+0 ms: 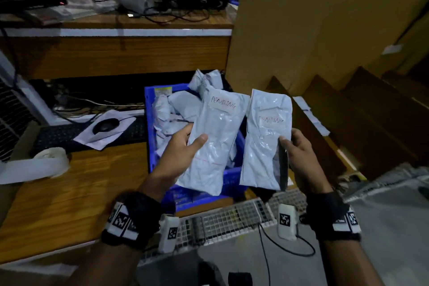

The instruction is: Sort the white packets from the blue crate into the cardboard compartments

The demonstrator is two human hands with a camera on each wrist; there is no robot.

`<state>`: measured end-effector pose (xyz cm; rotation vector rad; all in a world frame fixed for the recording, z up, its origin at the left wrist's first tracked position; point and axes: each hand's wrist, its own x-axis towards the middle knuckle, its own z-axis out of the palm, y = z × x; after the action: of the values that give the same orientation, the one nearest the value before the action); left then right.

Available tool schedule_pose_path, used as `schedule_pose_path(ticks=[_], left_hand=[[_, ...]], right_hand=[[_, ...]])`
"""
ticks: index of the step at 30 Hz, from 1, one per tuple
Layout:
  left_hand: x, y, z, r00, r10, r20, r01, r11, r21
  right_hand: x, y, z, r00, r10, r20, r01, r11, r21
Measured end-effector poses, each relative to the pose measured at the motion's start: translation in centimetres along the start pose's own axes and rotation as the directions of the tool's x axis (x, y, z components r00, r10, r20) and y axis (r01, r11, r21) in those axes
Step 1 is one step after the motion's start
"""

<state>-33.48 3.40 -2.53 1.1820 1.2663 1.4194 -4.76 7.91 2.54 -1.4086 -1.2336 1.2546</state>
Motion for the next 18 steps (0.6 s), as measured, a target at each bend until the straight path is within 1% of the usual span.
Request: schedule_pose_path(ticks=[3,6,8,10,14,18], left_hand=[[-0.7,-0.6,3.4,0.997,-0.039,0.062,0.038,0.999,0.010],[-1.2,-0.6,6.6,0.990,-0.094,0.103,0.094,0.996,0.006],[-1.3,-0.3,8.5,0.986,-0.122,0.118,0.124,0.992,-0.007],[-1.4,0.2,10.3,0.982,-0.139,0.129,0.142,0.990,-0.012],[-0.5,0.5,13.2,0.987,-0.148,0.069,0.147,0.989,0.011],[1.2,0.3,16.0,0.984,-0.169,-0.056,0.172,0.983,0.059]], right_hand=[[-1.8,1.2,-3.9,0.996,0.045,-0.072,-0.047,0.998,-0.028],[-2.7,1.5,-7.4,0.990,0.062,-0.127,-0.066,0.998,-0.025],[-3.0,1.5,-9.3,0.986,0.067,-0.152,-0.072,0.997,-0.031],[-3.0,1.4,-10.9,0.985,0.082,-0.150,-0.089,0.995,-0.036],[-0.9,1.4,-13.5,0.991,0.092,-0.093,-0.099,0.992,-0.076],[3.2,1.5,-16.0,0.999,0.054,-0.005,-0.054,0.983,-0.177]])
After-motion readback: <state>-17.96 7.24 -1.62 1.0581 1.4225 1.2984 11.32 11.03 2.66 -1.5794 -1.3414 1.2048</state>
